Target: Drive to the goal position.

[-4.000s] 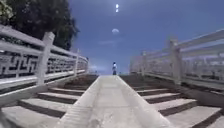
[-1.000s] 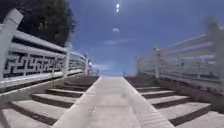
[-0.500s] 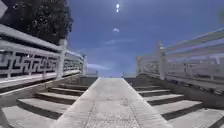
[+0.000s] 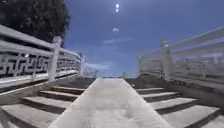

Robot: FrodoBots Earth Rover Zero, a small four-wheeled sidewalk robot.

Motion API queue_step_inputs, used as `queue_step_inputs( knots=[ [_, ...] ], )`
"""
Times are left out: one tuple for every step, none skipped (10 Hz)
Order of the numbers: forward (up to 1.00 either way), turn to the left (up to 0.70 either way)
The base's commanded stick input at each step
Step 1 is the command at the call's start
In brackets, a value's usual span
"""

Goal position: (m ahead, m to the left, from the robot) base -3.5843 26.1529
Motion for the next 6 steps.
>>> queue_step_inputs(
  knots=[
    [0.70,0.00],
    [0.70,0.00],
    [0.70,0.00],
    [0.70,0.00],
    [0.70,0.00],
    [0.62,0.00]
  ],
)
